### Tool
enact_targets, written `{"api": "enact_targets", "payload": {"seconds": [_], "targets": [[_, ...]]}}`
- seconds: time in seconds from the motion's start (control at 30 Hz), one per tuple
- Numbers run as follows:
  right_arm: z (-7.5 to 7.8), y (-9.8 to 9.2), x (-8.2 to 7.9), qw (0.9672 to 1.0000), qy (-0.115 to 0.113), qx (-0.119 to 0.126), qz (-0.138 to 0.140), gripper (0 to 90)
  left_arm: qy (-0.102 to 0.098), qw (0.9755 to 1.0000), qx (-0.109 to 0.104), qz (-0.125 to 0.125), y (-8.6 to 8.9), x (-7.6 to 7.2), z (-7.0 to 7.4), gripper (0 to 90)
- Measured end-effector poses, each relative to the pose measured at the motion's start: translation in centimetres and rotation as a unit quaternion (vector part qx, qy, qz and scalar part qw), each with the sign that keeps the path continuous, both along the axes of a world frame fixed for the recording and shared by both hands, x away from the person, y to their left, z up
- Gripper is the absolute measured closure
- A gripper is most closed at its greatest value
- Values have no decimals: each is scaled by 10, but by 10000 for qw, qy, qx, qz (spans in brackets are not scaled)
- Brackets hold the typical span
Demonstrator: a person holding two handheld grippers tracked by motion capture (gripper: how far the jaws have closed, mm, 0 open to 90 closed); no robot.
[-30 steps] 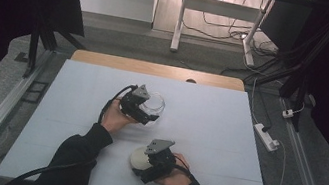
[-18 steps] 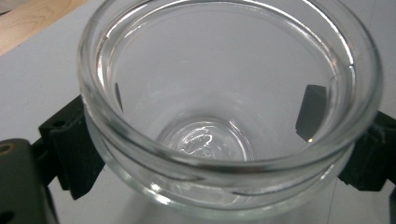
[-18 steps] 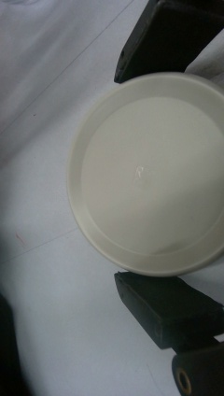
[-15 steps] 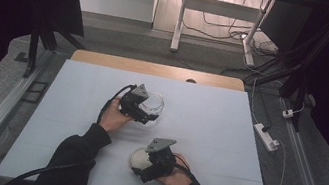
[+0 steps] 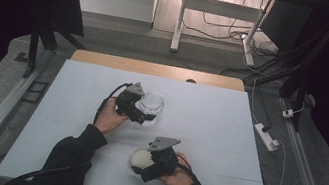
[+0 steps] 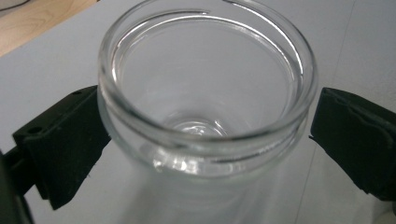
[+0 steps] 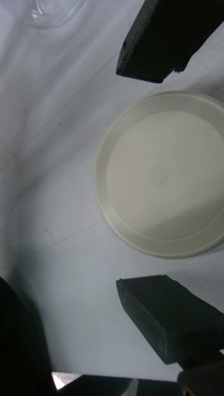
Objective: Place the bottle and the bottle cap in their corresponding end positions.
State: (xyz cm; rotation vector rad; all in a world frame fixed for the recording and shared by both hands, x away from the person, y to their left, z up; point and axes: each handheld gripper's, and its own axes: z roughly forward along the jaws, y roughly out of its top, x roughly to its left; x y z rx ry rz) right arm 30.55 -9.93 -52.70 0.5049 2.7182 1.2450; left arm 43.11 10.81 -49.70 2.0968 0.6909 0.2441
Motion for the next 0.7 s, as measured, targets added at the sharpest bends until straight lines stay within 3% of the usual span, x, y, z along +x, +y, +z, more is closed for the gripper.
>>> {"api": "enact_targets", "payload": {"seconds": [0.33, 0.7], "targets": [[5, -3, -1, 9999, 13, 64, -80, 5, 75, 9999, 22, 139, 11, -13, 4, 0], [14, -12, -2, 9995, 32, 215, -209, 0, 115, 9997, -188, 125, 29, -36, 10, 0]]}}
